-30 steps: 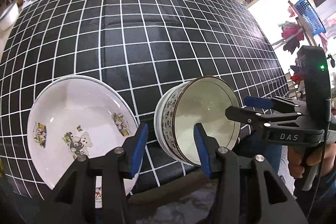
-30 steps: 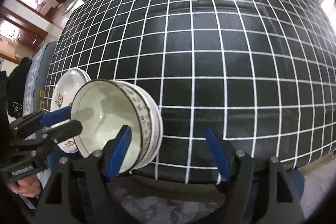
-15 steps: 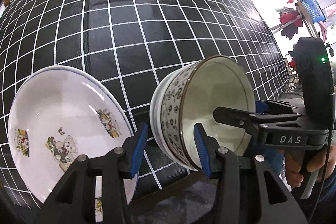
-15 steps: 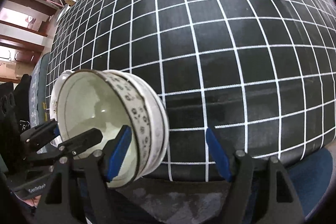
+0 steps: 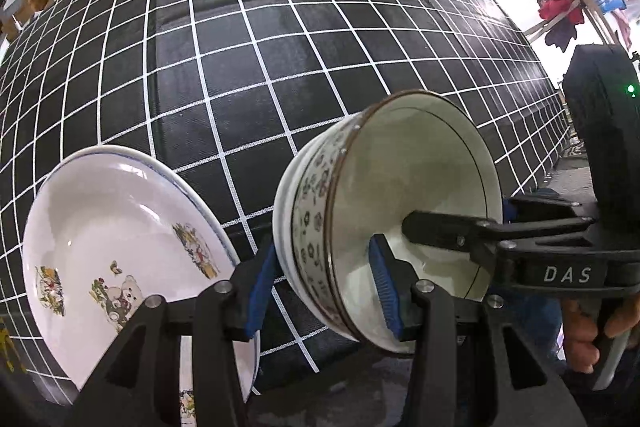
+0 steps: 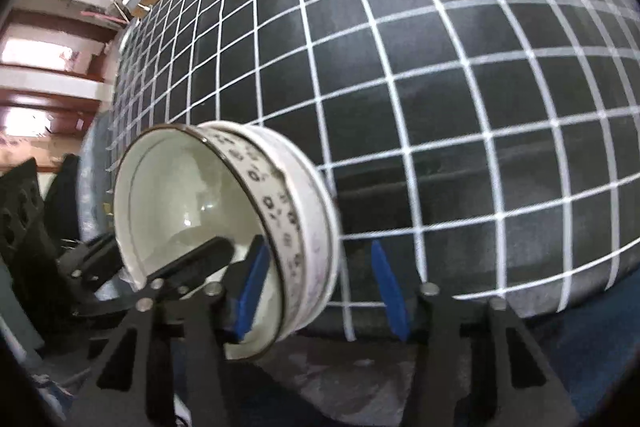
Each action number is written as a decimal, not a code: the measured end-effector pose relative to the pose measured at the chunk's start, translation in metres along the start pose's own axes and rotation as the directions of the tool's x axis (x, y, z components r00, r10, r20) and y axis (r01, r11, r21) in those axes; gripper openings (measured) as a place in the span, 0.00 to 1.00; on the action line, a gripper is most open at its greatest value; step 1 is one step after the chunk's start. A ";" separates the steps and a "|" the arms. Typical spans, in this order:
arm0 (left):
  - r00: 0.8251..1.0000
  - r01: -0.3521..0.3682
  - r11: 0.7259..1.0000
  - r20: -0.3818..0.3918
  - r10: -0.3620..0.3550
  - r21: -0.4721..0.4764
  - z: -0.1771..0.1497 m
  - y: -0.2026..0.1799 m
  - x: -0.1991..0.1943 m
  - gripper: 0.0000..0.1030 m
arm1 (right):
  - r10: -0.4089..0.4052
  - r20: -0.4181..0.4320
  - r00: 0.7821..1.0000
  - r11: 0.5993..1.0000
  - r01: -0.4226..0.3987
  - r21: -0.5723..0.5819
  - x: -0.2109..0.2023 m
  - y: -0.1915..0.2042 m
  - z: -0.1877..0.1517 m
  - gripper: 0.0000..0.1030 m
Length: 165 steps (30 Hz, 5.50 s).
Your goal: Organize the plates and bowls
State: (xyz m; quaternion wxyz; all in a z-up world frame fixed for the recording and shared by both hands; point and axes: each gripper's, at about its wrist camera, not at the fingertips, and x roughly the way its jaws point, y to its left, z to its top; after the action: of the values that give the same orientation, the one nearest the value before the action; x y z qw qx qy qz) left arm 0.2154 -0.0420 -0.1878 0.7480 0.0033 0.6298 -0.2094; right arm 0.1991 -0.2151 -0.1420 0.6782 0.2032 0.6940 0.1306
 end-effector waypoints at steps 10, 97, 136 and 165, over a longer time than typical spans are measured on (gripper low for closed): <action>1.000 -0.025 0.999 -0.003 0.025 -0.028 0.005 -0.007 0.001 0.41 | -0.038 0.004 0.999 0.999 0.038 0.036 -0.003 0.009 -0.002 0.35; 0.743 -0.254 0.917 0.545 0.389 -0.309 -0.125 -0.007 -0.204 0.39 | 0.087 0.504 0.859 0.871 0.181 -0.457 -0.100 0.172 -0.089 0.31; 0.493 -0.324 0.920 0.790 0.364 -0.222 -0.223 -0.122 -0.239 1.00 | 0.076 0.867 0.493 0.837 0.441 -0.324 -0.177 0.098 -0.228 1.00; 0.516 -0.318 0.923 0.777 0.360 -0.216 -0.222 -0.121 -0.236 1.00 | 0.083 0.855 0.512 0.848 0.414 -0.331 -0.178 0.086 -0.226 1.00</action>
State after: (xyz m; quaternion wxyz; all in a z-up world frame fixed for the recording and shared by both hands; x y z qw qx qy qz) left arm -0.0602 -0.0196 0.0200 0.9763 0.0136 0.2146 -0.0234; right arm -0.0173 -0.1991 0.0659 0.9643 -0.0115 0.2352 0.1210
